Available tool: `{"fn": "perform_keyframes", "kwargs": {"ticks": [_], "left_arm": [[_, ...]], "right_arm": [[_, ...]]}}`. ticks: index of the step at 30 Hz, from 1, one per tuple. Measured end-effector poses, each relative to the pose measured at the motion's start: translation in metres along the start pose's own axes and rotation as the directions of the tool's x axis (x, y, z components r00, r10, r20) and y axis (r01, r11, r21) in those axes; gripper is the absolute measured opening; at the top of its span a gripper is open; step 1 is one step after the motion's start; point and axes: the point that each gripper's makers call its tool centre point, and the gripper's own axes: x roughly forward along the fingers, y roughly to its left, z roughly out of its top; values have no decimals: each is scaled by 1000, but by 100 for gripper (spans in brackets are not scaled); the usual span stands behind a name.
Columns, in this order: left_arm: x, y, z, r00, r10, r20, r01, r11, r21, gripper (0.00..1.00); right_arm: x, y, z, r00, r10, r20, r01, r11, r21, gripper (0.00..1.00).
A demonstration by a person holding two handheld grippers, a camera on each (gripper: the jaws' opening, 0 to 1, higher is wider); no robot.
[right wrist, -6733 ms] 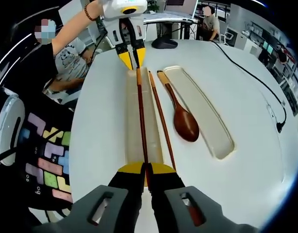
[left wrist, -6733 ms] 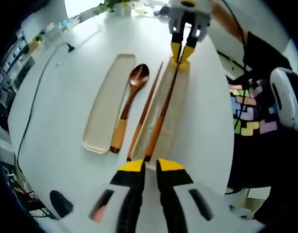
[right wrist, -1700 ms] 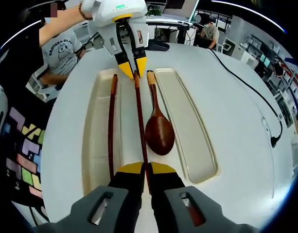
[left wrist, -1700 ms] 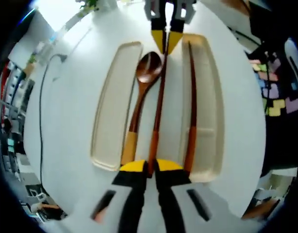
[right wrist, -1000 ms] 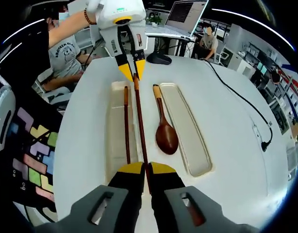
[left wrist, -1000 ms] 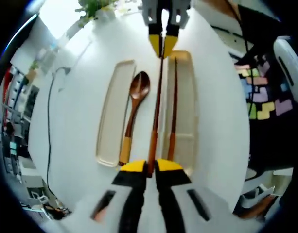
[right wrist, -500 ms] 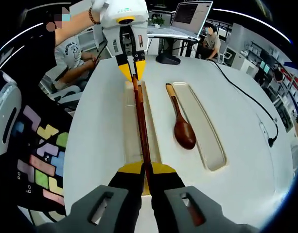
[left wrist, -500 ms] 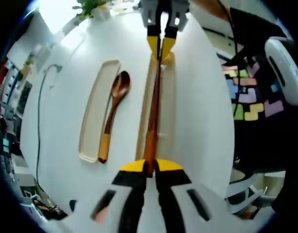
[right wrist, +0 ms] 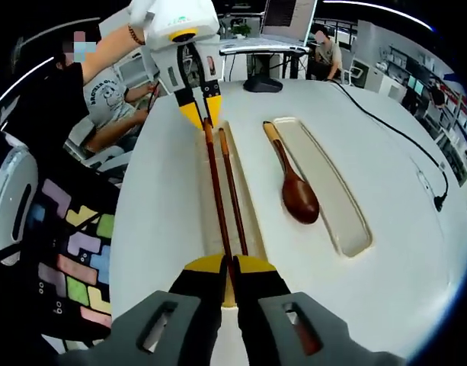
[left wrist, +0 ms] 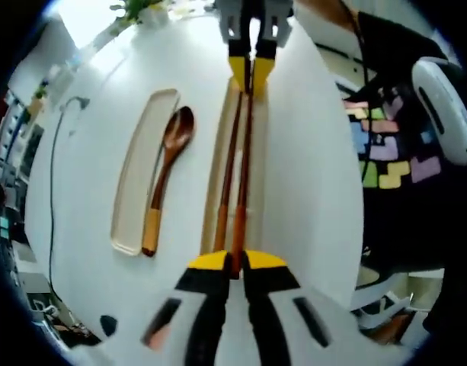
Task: Arrange the utensils inside the cutlery case until each visible utensil rests in its matching compartment.
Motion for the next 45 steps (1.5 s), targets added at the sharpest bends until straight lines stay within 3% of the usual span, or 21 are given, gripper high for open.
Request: {"fn": "perform_keyframes", "kwargs": {"ticks": [31,35,43,45], "left_arm": [[2,6,1,998,-5,59,8,999,-48,8],[-2,12,4,996,-6,89,13,997,-80,7],[-9,28,6,992,51,118,-40,995,-94,7],[-10,31,7,990,53,134,-39,994,-105,8]], "right_arm": [[-1,9,1,999,38,-14,-38,999,19,3],[-4,8,7,999,35,-15,-35,999,11,4],[-11,-9,21,1000,1,17,-1,1000,15,4],[-8,-12,13,1000,9,-30,-7,999,36,5]]}}
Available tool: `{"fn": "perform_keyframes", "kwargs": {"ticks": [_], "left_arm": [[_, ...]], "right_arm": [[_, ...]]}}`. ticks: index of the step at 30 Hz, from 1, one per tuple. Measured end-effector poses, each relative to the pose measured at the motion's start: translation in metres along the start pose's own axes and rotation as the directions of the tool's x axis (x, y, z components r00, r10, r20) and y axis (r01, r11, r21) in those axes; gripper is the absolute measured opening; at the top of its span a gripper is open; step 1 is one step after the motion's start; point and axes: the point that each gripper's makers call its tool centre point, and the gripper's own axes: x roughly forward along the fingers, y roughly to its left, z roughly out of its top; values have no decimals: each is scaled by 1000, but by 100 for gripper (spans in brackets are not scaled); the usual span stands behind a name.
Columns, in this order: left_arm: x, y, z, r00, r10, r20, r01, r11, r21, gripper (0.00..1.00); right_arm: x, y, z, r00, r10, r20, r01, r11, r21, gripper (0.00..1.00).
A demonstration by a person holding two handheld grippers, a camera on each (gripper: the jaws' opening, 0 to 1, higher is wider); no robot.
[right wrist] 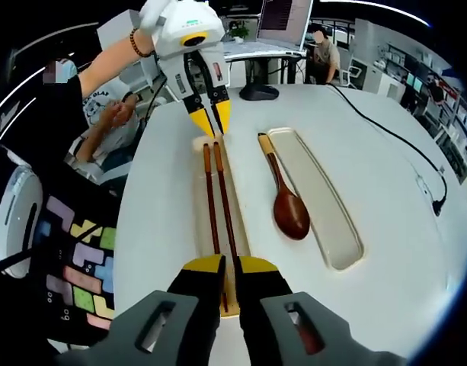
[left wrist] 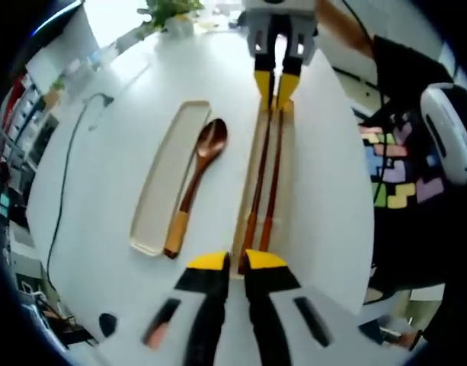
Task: Arrange the utensils inside the cutlery case until each visible utensil rests in its matching compartment.
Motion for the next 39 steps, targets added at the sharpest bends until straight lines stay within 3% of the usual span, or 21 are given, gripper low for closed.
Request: {"fn": "perform_keyframes", "kwargs": {"ticks": [3,10,13,20,21,24,29,39], "left_arm": [[-1,7,3,999,19,32,-18,999,-31,9],[1,34,-6,995,95,37,-92,994,-63,11],[4,39,-3,993,86,86,-73,987,-140,12],[11,56,-9,988,127,86,-112,981,-158,15],[12,58,-9,987,133,88,-117,980,-161,16],[17,58,-11,988,130,87,-115,979,-168,17],[24,59,-14,988,139,70,-127,980,-154,18],[29,62,-15,986,144,84,-128,976,-177,18]], "right_arm": [[0,-11,7,999,-32,26,32,999,4,6],[-3,-35,23,996,-61,60,59,998,38,7],[-2,-39,29,995,-65,71,61,997,57,7],[6,-51,25,996,-92,5,91,991,100,12],[7,-53,21,994,-108,-28,111,986,127,12],[11,-58,21,992,-124,-38,128,985,112,12],[16,-61,12,988,-109,-108,125,981,149,12],[28,-63,7,991,-53,-119,81,966,245,13]]}}
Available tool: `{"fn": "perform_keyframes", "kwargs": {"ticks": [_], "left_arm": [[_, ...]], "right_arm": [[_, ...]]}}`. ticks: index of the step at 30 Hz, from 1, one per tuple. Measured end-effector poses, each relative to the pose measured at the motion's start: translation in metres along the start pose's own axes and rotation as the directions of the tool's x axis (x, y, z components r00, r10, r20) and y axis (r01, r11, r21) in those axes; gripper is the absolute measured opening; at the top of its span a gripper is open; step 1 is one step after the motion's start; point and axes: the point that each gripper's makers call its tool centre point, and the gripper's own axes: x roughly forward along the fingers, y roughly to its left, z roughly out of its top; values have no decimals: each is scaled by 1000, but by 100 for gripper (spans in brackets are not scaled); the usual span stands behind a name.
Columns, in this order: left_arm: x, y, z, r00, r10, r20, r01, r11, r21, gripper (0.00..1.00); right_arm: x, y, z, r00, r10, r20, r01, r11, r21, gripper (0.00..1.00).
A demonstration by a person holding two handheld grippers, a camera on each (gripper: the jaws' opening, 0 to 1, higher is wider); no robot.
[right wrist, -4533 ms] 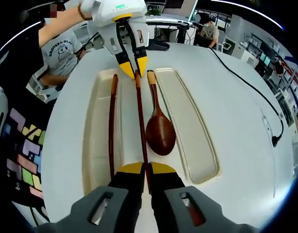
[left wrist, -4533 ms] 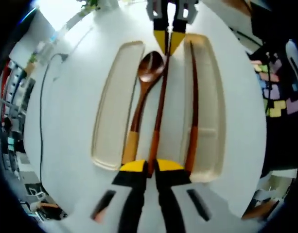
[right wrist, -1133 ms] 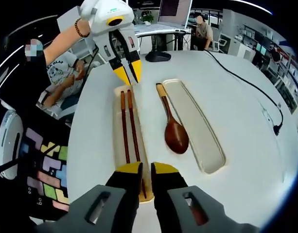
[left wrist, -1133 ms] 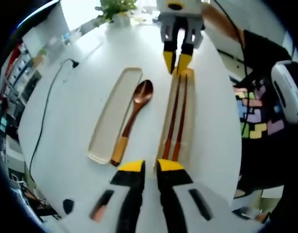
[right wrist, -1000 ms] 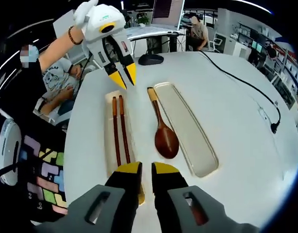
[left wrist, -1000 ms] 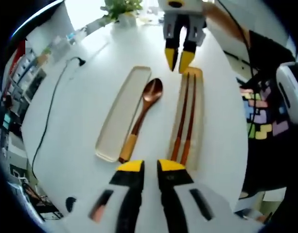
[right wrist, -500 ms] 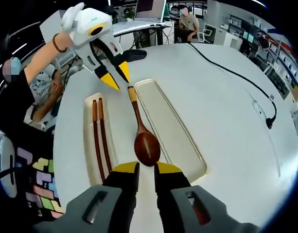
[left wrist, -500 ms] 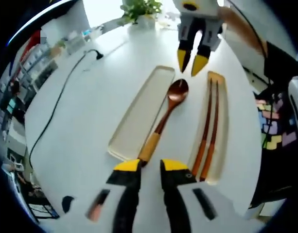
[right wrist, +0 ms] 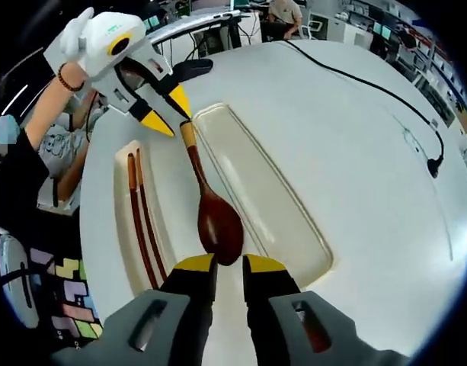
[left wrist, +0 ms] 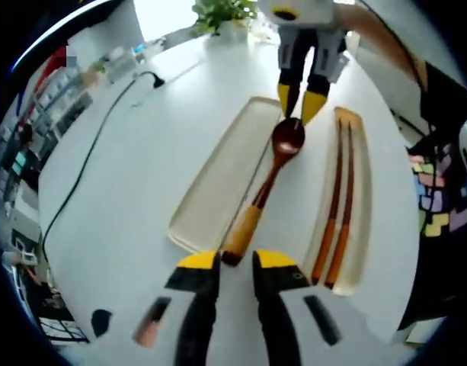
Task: Arrange the utensils inside the cutlery case until each visible utensil rests in its matching compartment.
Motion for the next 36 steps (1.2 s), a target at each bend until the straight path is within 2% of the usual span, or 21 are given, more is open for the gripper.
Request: {"fn": "perform_keyframes", "kwargs": {"ticks": [10,13,15,17,19,26,27,28,30,32,34,36], "left_arm": [[4,0,-3,1000,-11,-4,11,1000,-4,15],[4,-1,-4,1000,-15,-6,15,1000,-2,15],[4,-2,-4,1000,-17,-1,17,1000,2,14],[4,-2,-4,1000,-17,1,17,1000,-7,14],[4,-2,-5,1000,-16,1,16,1000,-19,14],[4,-1,-4,1000,-12,7,12,999,-44,14],[4,0,-4,1000,-10,12,10,999,-47,14],[4,-1,-5,1000,-7,19,8,999,-52,14],[4,0,-5,999,-5,35,8,998,-69,14],[4,-1,-6,999,-5,54,10,996,-89,14],[3,0,-6,997,-9,77,16,996,-92,14],[3,-1,-5,996,-11,93,20,995,-101,14]], "right_arm": [[6,5,2,995,88,55,-92,992,80,14],[8,8,3,985,139,100,-152,979,139,12],[10,8,8,970,177,165,-207,959,192,10],[11,5,10,962,184,203,-233,940,249,8],[11,5,11,946,209,249,-280,914,295,7],[12,7,12,925,224,308,-317,900,300,5],[11,9,12,922,232,309,-335,879,340,4],[12,9,11,922,233,310,-337,876,346,4],[10,6,15,921,202,333,-316,887,336,3],[5,10,18,906,209,368,-356,847,396,3],[3,10,19,900,201,388,-363,837,410,3],[3,14,17,899,202,389,-365,836,409,2]]}}
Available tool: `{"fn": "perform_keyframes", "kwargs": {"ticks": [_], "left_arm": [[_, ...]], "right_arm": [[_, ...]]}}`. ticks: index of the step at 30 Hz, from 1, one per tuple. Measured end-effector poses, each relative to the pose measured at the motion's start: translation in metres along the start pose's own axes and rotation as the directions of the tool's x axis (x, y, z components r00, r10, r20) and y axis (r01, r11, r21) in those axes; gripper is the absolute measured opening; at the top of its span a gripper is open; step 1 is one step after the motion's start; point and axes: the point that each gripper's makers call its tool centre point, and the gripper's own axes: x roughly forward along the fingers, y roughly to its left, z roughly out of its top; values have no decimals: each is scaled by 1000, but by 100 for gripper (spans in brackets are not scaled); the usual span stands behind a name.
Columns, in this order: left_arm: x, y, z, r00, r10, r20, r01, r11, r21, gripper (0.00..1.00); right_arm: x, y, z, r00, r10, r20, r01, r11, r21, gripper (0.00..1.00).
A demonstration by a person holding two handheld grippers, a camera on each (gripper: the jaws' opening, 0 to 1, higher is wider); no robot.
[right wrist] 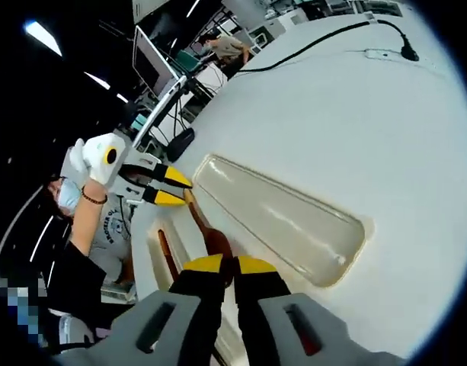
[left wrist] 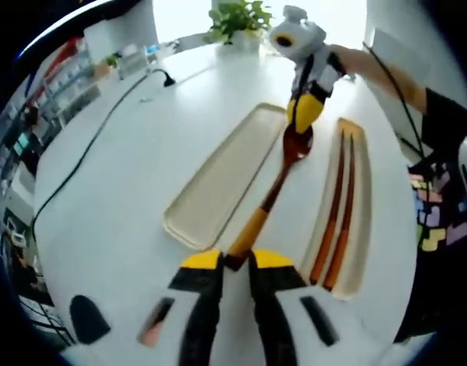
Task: Arrange the utensils inside the cutlery case until each visible utensil rests in its matching compartment.
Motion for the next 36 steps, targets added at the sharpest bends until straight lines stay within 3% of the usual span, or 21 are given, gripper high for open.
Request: {"fn": "perform_keyframes", "kwargs": {"ticks": [8,14,17,19,23,25,31,36], "left_arm": [[2,-2,3,996,-6,87,8,1000,-19,14],[2,-5,3,993,-5,120,7,1000,-18,15],[-1,-4,5,992,23,121,-12,995,-94,16],[-2,-6,9,990,32,137,-22,997,-77,17],[-4,-8,13,988,82,134,-82,997,-6,16],[-8,-8,20,981,112,160,-118,993,24,16],[-19,-17,33,966,148,214,-161,986,47,16],[-26,-30,34,957,168,235,-196,976,99,16]], "right_arm": [[-3,-3,6,998,-26,56,28,999,-43,2],[-7,2,8,997,-4,79,7,999,-45,2],[-8,7,6,996,7,85,-4,999,-38,2],[-10,19,5,993,66,97,-64,998,-17,2],[-14,18,3,994,53,95,-52,999,-14,2],[-18,18,2,994,61,95,-61,998,-3,2],[-32,22,0,991,84,109,-84,996,0,2],[-36,27,-10,987,123,104,-126,992,27,2]]}}
